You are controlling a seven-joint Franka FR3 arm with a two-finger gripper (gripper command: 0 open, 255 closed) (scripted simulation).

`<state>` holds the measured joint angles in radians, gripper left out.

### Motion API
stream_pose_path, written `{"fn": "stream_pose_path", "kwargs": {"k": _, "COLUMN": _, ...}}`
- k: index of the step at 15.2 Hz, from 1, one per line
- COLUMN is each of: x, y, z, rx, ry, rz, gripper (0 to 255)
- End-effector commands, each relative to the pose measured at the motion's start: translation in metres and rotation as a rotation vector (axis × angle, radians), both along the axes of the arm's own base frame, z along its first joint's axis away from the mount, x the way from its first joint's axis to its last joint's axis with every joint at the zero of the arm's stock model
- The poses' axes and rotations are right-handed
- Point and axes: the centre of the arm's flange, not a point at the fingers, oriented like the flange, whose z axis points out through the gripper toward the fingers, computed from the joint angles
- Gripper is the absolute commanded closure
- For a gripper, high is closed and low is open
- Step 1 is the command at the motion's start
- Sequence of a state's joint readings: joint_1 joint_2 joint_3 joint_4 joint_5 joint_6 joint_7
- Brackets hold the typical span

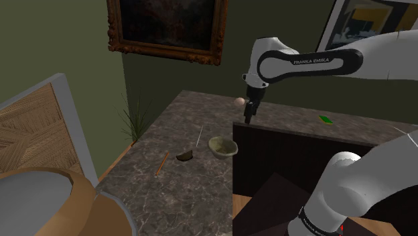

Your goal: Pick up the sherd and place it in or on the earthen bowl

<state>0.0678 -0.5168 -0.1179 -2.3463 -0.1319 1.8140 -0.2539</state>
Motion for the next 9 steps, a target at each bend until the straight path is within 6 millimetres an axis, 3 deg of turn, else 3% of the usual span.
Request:
{"fn": "stream_pose_path", "kwargs": {"k": 1, "x": 0.023, "y": 0.001, "z": -0.015, "rx": -0.003, "ry": 0.005, "rz": 0.06, "gripper": 0}}
{"fn": "stream_pose_path", "kwargs": {"k": 9, "x": 0.102, "y": 0.028, "z": -0.082, "rx": -0.012, "ry": 0.03, "rz": 0.29, "gripper": 0}}
